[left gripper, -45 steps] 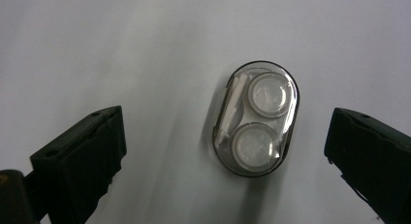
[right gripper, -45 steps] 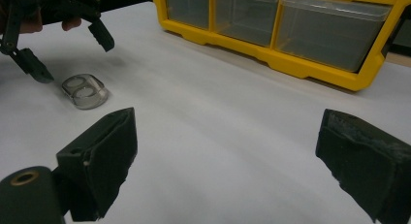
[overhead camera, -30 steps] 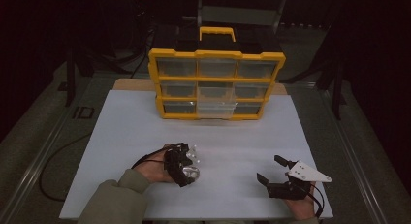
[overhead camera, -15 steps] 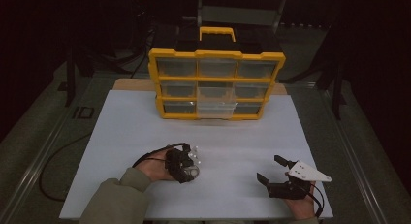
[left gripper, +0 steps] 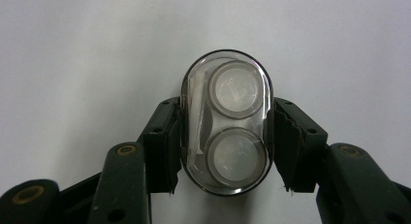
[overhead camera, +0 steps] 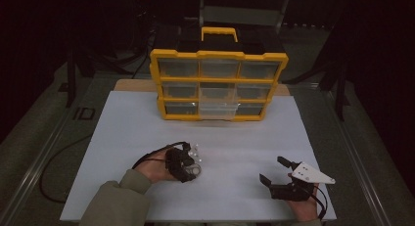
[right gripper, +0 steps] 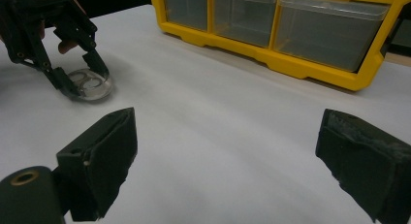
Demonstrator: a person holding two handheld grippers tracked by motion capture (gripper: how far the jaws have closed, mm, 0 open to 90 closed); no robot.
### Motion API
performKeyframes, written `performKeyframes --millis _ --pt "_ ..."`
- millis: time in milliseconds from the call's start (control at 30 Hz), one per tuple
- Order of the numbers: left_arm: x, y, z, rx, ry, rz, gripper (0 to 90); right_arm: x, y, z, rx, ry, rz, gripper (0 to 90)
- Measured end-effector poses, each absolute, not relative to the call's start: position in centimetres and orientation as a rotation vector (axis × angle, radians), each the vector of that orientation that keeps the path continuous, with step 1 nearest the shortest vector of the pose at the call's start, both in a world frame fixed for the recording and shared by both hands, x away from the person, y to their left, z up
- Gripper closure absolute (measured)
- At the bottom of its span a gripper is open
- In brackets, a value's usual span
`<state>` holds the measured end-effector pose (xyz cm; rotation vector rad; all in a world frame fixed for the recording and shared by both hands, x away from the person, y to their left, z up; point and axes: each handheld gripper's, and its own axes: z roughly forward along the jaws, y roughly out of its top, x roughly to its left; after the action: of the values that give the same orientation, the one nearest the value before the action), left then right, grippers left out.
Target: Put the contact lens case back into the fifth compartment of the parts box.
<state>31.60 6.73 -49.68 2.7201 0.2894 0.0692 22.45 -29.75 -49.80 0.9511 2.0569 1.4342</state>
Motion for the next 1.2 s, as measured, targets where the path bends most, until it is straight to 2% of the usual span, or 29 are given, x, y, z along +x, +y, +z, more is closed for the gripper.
performKeyframes --millis 1200 --pt "31.9 8.7 -46.4 2.643 0.373 0.154 49.2 22.5 -29.8 -49.8 0.957 2.058 1.439 7.9"
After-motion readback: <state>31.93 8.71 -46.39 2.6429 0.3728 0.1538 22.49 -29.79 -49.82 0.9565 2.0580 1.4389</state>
